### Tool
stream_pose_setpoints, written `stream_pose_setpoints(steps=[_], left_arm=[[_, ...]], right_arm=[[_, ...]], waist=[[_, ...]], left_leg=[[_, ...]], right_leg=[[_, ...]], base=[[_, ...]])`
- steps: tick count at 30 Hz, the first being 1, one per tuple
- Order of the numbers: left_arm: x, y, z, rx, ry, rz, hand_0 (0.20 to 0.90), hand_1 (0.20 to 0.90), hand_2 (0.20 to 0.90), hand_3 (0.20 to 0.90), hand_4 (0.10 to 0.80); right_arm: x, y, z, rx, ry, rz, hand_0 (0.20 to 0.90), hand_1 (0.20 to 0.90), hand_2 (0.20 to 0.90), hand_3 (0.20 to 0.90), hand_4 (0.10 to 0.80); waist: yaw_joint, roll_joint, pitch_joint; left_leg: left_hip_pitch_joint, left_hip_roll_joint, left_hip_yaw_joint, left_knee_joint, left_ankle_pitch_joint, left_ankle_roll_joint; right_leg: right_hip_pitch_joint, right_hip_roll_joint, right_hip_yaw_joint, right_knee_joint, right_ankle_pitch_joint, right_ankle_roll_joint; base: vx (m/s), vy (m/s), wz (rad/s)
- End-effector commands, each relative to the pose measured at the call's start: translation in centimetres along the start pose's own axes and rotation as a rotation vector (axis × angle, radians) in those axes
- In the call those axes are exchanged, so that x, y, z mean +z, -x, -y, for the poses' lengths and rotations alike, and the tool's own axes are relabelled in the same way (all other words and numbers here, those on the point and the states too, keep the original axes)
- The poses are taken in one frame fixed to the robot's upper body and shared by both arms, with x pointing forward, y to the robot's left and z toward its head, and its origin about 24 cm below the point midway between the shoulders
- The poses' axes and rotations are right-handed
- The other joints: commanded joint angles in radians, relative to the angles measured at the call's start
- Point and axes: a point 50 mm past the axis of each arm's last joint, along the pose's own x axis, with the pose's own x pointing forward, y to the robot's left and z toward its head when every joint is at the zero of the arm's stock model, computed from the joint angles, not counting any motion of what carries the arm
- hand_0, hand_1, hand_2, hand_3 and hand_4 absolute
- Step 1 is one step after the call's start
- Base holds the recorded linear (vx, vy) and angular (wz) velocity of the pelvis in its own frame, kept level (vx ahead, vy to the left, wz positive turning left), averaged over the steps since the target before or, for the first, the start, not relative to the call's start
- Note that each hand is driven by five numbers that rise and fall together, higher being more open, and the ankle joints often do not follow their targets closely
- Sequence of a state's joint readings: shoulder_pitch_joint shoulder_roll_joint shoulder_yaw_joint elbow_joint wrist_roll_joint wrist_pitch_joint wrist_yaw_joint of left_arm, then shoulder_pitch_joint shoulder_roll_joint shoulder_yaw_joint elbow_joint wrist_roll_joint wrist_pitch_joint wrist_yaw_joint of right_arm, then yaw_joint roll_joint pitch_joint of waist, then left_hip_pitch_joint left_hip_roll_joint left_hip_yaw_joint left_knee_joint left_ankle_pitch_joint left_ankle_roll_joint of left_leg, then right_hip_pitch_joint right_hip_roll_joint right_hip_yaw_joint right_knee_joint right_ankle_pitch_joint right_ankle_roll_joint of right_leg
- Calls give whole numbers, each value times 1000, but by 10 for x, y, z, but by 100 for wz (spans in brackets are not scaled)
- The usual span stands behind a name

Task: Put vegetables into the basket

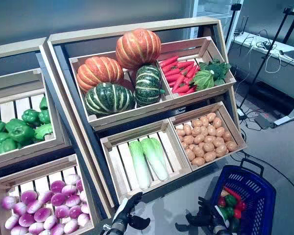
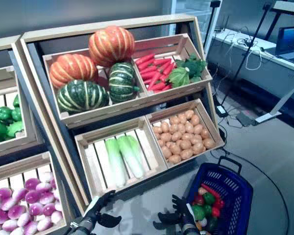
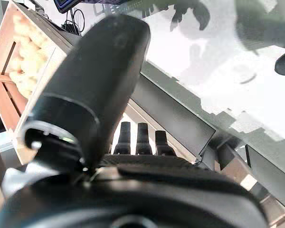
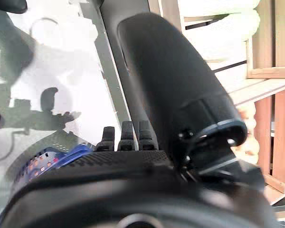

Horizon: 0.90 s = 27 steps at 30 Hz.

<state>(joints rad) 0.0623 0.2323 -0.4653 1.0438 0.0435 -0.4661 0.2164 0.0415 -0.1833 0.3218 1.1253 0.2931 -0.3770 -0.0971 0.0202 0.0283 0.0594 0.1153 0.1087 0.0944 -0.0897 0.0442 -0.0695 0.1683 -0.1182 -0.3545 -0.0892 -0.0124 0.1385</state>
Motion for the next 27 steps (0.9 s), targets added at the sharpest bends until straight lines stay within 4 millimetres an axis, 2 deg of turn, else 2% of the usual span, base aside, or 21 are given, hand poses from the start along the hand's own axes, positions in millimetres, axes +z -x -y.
stream_pose_setpoints(steps=[1, 7, 19, 24, 26, 27], left_arm=[[46, -28, -16, 25, -43, 172, 900, 900, 900, 900, 800], [45, -28, -14, 1, -31, 166, 900, 900, 900, 900, 800], [42, -27, -3, -60, -136, 160, 900, 900, 900, 900, 800], [61, -29, -12, 45, -340, 334, 900, 900, 900, 900, 800], [74, -30, -21, 55, -419, 421, 900, 900, 900, 900, 800], [84, -30, -29, 70, -518, 498, 900, 900, 900, 900, 800]], right_arm=[[47, -20, -5, -23, -47, 139, 900, 900, 900, 900, 800], [45, -20, -5, -27, -60, 130, 900, 900, 900, 900, 800], [39, -21, -8, -10, -115, 63, 900, 900, 900, 900, 800], [40, -22, -5, -5, -118, 64, 900, 900, 900, 900, 800], [44, -23, -1, 0, -115, 80, 900, 900, 900, 900, 800], [46, -23, 4, -7, -110, 88, 900, 900, 900, 900, 800]], waist=[[14, -22, 23], [15, -23, 22], [8, -22, 19], [4, -21, 18], [0, -20, 23], [-4, -17, 27]], left_leg=[[50, -36, 58, 2, -135, 66], [49, -36, 60, 2, -135, 66], [52, -36, 66, 2, -136, 69], [53, -37, 66, 2, -136, 64], [53, -37, 70, 2, -135, 63], [53, -37, 73, 2, -133, 62]], right_leg=[[-3, 16, 57, 2, -45, -70], [-3, 16, 55, 2, -45, -70], [-6, 16, 64, 2, -43, -69], [-6, 19, 73, 2, -44, -69], [-7, 19, 77, 2, -43, -69], [-8, 19, 81, 2, -42, -69]], base=[[0, 0, 0], [0, 0, 0], [4, 1, -2], [0, 0, 0], [0, 0, 0], [0, 0, 0]])
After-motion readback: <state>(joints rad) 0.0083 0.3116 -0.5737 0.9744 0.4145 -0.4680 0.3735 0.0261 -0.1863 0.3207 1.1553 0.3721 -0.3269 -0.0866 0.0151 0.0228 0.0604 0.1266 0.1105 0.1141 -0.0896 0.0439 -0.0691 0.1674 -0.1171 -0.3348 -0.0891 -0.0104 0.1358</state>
